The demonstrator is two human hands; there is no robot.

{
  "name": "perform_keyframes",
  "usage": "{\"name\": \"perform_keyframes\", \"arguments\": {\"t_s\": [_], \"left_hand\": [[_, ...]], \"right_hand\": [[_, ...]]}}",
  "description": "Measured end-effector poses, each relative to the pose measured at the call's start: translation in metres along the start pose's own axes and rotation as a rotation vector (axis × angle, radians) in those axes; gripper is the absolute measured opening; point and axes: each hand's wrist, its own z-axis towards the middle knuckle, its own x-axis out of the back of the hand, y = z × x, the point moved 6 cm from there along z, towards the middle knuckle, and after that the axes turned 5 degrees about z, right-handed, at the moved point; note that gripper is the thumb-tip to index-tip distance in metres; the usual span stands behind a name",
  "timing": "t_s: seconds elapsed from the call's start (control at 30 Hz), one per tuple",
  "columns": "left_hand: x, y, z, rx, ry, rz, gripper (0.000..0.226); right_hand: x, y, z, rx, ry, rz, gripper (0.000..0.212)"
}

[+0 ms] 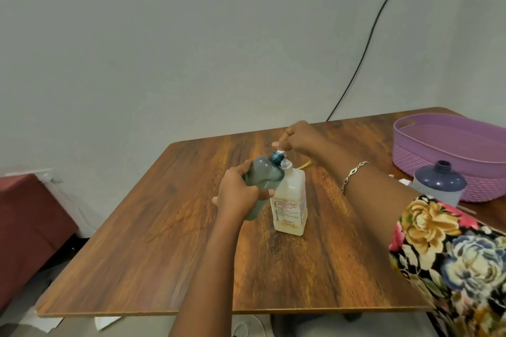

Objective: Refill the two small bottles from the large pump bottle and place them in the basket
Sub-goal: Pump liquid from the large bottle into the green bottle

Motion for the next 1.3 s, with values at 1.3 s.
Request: {"name": "perform_keyframes", "arguments": {"t_s": [1.3], "left_hand": [[-0.001,-0.002,-0.007,0.035,0.033,0.008,0.087]], "right_hand": [[-0.007,0.015,0.006,0.014,-0.01,0.236,0.021]]}}
